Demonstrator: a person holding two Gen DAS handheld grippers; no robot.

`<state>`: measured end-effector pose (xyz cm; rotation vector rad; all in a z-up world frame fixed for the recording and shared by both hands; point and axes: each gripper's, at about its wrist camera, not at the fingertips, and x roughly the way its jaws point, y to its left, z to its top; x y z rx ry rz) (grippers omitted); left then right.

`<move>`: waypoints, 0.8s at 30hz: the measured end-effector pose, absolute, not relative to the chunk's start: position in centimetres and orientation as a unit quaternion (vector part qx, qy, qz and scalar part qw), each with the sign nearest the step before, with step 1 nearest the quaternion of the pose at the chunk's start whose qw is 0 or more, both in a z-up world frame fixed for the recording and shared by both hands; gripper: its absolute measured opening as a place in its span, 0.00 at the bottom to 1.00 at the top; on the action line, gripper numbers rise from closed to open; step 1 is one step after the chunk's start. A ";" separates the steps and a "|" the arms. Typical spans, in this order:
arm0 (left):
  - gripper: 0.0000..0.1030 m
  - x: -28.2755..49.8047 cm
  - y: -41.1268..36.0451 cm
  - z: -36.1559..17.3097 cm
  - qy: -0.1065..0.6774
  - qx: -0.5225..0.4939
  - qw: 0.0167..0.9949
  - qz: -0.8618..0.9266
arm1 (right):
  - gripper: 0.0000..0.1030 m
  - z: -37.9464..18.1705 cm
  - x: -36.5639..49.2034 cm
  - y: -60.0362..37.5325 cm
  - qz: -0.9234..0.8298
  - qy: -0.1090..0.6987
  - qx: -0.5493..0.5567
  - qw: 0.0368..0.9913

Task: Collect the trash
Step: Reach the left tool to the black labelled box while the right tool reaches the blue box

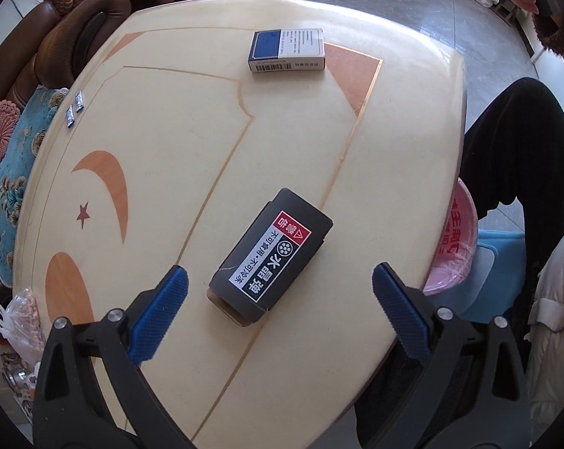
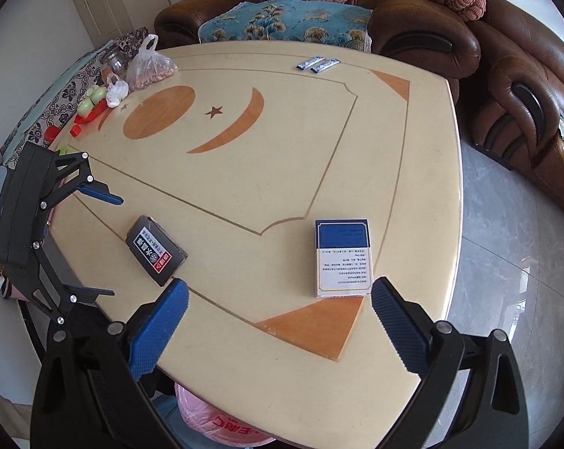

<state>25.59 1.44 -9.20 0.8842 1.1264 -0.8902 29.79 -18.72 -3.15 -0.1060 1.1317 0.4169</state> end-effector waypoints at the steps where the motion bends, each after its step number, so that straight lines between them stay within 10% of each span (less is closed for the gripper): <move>1: 0.94 25.9 1.2 -9.7 0.502 0.397 0.656 -0.401 | 0.93 -3.8 30.3 -18.7 0.195 0.538 -0.052 0.818; 24: 0.95 28.0 -0.8 -16.4 0.533 0.455 0.569 -0.431 | 0.93 -14.3 37.2 -18.2 0.170 0.627 -0.108 0.753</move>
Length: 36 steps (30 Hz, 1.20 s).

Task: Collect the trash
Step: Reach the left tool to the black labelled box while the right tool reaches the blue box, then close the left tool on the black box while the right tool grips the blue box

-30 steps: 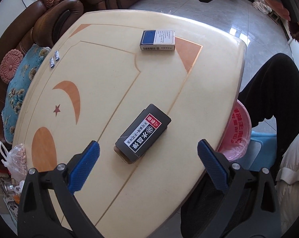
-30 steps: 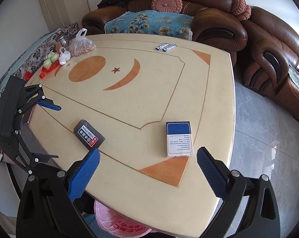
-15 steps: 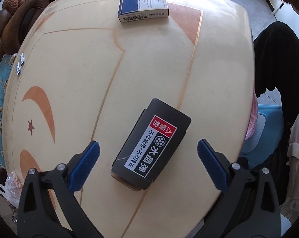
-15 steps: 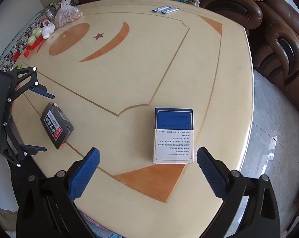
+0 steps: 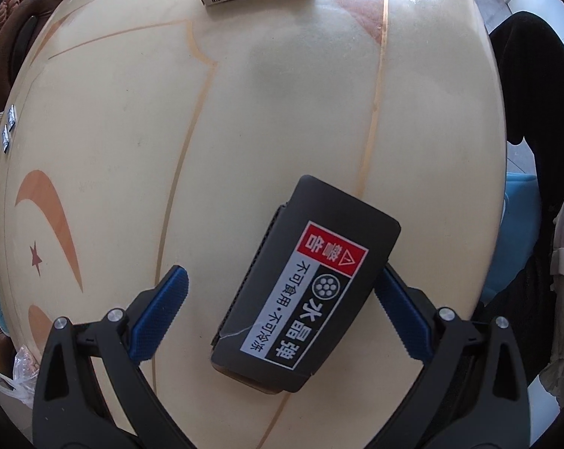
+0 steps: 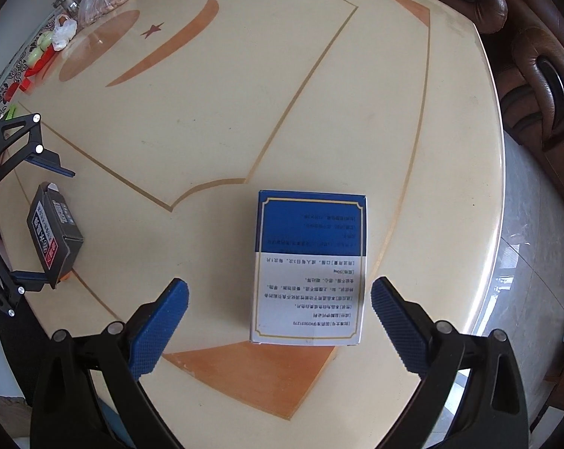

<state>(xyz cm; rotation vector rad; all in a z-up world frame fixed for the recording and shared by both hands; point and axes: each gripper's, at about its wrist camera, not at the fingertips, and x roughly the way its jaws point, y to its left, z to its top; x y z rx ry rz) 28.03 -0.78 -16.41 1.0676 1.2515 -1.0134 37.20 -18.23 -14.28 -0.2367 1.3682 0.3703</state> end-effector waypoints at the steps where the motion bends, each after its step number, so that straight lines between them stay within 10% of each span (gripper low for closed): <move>1: 0.95 27.9 -0.8 -16.4 0.531 0.454 0.568 -0.434 | 0.93 -14.5 37.3 -18.2 0.170 0.629 -0.109 0.751; 12: 0.94 28.5 -0.4 -16.4 0.543 0.417 0.578 -0.443 | 0.88 -16.1 37.2 -17.5 0.164 0.632 -0.133 0.745; 16: 0.91 29.4 -0.6 -16.2 0.545 0.402 0.591 -0.438 | 0.59 -15.3 37.1 -17.6 0.159 0.623 -0.125 0.756; 24: 0.60 28.6 0.2 -14.7 0.544 0.376 0.620 -0.422 | 0.58 -15.1 36.6 -17.4 0.140 0.618 -0.116 0.765; 36: 0.58 27.3 1.3 -12.7 0.532 0.328 0.698 -0.348 | 0.58 -11.4 35.0 -16.8 0.134 0.578 -0.094 0.799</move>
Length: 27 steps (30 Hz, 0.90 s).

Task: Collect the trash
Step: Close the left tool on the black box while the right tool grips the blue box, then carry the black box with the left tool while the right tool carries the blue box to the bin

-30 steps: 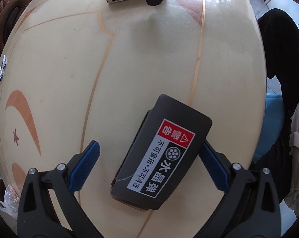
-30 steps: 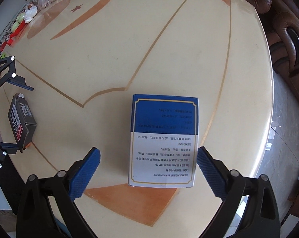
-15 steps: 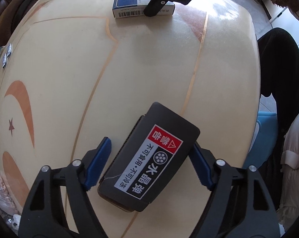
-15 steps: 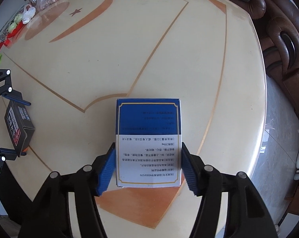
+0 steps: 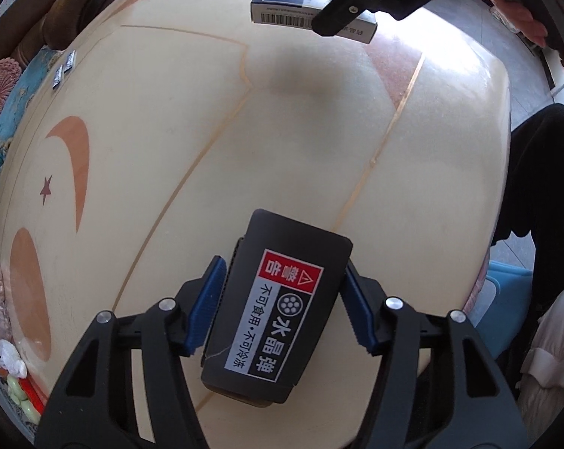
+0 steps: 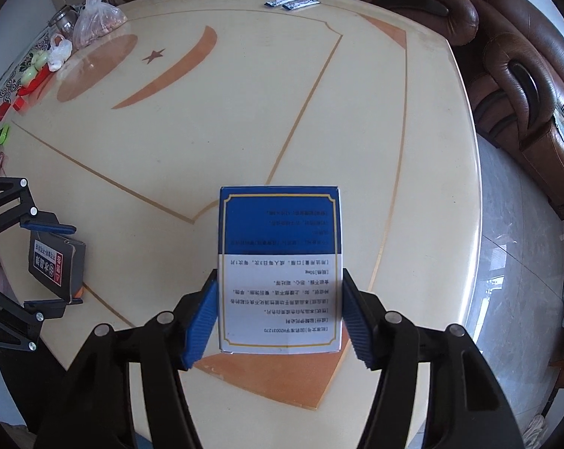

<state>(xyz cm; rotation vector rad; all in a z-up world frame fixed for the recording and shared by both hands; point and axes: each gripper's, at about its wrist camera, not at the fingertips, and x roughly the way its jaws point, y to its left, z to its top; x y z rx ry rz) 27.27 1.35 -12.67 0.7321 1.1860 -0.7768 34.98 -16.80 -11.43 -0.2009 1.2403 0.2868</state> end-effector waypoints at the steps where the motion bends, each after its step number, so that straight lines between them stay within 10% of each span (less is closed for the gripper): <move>1: 0.58 27.3 1.5 -12.4 0.529 0.322 0.708 -0.340 | 0.58 -11.0 34.7 -16.8 0.133 0.574 -0.091 0.803; 27: 0.55 24.5 3.2 -3.6 0.475 0.175 0.822 -0.261 | 0.58 -3.4 25.8 -17.4 0.121 0.489 -0.073 0.861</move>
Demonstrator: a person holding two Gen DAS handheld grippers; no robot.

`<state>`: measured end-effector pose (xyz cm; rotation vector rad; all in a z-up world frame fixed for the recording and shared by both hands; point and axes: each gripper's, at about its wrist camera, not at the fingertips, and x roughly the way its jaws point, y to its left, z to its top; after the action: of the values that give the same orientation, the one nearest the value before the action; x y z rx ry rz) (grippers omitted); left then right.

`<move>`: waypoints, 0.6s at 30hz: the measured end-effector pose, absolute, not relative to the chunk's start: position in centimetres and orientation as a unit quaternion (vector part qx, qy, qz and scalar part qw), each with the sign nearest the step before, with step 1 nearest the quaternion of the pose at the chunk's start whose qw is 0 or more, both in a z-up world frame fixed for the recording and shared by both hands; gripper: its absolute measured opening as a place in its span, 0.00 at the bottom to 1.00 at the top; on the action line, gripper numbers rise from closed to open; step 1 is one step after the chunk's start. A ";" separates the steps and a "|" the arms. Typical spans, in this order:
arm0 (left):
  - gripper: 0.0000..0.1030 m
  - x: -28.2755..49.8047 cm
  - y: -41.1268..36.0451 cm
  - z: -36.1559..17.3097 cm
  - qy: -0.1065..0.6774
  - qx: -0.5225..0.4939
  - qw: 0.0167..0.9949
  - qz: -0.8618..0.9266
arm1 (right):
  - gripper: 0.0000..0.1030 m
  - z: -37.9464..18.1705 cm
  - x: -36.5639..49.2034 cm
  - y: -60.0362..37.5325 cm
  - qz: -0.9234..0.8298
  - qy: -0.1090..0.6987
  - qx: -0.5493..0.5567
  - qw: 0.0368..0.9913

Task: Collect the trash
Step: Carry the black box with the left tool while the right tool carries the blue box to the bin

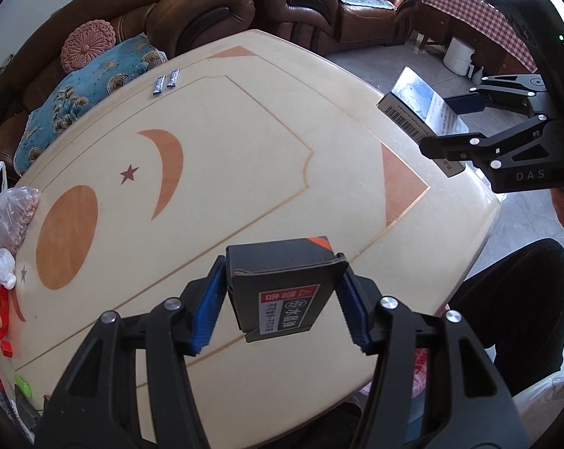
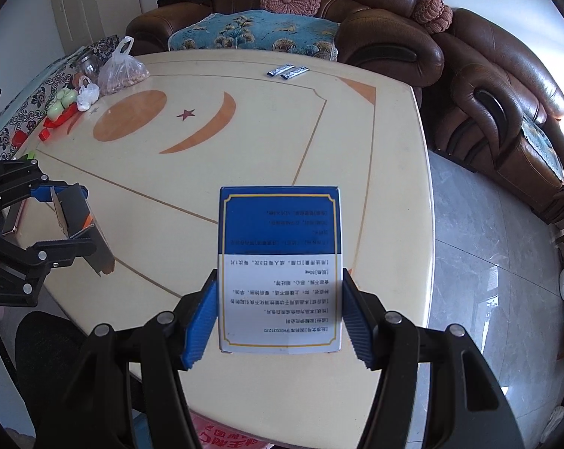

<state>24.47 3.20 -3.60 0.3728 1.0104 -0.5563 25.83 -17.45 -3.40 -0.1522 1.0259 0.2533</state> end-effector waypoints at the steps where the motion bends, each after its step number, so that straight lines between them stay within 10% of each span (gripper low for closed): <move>1: 0.55 24.1 3.2 -3.2 0.473 0.172 0.823 -0.263 | 0.58 -3.0 25.3 -17.4 0.122 0.485 -0.072 0.863; 18: 0.55 14.6 0.2 0.2 0.435 0.191 0.836 -0.274 | 0.58 0.2 12.7 -15.6 0.156 0.453 -0.084 0.874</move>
<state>14.63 0.24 0.22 0.4041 0.9214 -0.5797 12.73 -15.63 0.23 -0.1752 0.9463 0.3257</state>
